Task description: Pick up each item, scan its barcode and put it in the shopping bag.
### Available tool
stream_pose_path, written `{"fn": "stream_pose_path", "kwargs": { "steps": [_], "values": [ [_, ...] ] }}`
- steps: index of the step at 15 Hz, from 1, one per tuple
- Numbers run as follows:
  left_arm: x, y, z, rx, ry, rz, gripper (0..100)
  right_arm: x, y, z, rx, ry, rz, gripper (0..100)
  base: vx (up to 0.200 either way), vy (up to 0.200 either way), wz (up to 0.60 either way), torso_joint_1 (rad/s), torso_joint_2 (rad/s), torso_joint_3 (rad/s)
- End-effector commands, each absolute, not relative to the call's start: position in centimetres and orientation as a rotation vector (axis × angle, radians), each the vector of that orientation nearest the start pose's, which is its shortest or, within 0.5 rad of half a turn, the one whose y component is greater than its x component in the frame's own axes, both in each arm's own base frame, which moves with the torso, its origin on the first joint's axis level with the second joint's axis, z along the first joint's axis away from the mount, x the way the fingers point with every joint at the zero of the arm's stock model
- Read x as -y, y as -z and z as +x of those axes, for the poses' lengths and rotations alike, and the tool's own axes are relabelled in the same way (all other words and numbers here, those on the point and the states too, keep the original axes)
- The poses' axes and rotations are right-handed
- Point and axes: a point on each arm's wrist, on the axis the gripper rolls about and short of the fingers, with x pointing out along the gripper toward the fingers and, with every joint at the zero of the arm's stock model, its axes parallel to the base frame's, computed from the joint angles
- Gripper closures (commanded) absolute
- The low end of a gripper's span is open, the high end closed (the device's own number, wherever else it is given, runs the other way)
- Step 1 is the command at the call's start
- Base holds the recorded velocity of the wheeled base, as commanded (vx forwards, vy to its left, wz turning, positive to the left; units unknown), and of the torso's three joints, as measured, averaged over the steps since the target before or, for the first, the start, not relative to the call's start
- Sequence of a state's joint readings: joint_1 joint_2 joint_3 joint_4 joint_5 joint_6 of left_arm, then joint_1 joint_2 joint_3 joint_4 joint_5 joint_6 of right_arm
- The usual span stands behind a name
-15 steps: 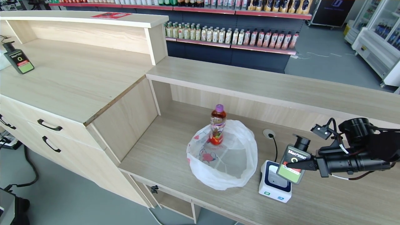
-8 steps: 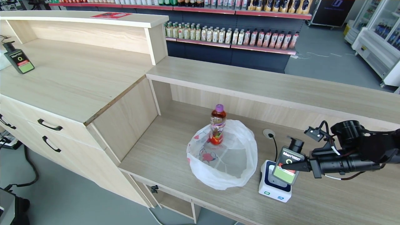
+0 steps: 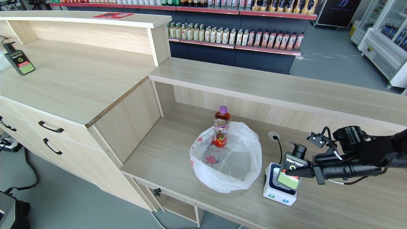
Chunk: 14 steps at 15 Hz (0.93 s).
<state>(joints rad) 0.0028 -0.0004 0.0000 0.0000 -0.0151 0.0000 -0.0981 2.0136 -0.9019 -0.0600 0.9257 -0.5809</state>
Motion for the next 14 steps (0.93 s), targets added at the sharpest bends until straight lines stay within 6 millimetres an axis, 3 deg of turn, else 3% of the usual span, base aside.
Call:
{"fn": "stream_pose_path", "kwargs": {
  "steps": [1, 5, 7, 8, 9, 11, 14],
  "values": [
    [0.0, -7.5, -2.3, 0.0, 0.012, 0.0, 0, 1.4, -6.5, 31.9, -0.685, -0.973, 0.024, 100, 0.0, 0.0, 0.0, 0.0, 0.0, 0.0],
    [0.0, -7.5, -2.3, 0.0, 0.012, 0.0, 0, 1.5, -7.1, 31.7, -0.677, -0.968, 0.022, 100, 0.0, 0.0, 0.0, 0.0, 0.0, 0.0],
    [0.0, -7.5, -2.3, 0.0, 0.012, 0.0, 0, 1.4, -9.2, 30.1, -0.643, -0.961, 0.014, 100, 0.0, 0.0, 0.0, 0.0, 0.0, 0.0],
    [0.0, -7.5, -2.3, 0.0, 0.012, 0.0, 0, 1.4, -9.2, 30.1, -0.643, -0.961, 0.014, 100, 0.0, 0.0, 0.0, 0.0, 0.0, 0.0],
    [0.0, -7.6, -2.3, -0.002, 0.012, 0.0, 0, 2.0, -13.3, 27.5, -0.52, -0.922, -0.07, 100, 0.0, 0.0, 0.0, 0.0, 0.0, 0.0],
    [0.0, -7.5, -2.3, 0.0, 0.012, 0.0, 0, 3.6, -17.3, 24.9, -0.391, -0.825, -0.148, 100, 0.0, 0.0, 0.0, 0.0, 0.0, 0.0],
    [0.0, -7.5, -2.3, 0.0, 0.012, 0.0, 0, 5.2, -19.6, 19.8, -0.296, -0.679, -0.223, 100, 0.0, 0.0, 0.0, 0.0, 0.0, 0.0]
  ]
}}
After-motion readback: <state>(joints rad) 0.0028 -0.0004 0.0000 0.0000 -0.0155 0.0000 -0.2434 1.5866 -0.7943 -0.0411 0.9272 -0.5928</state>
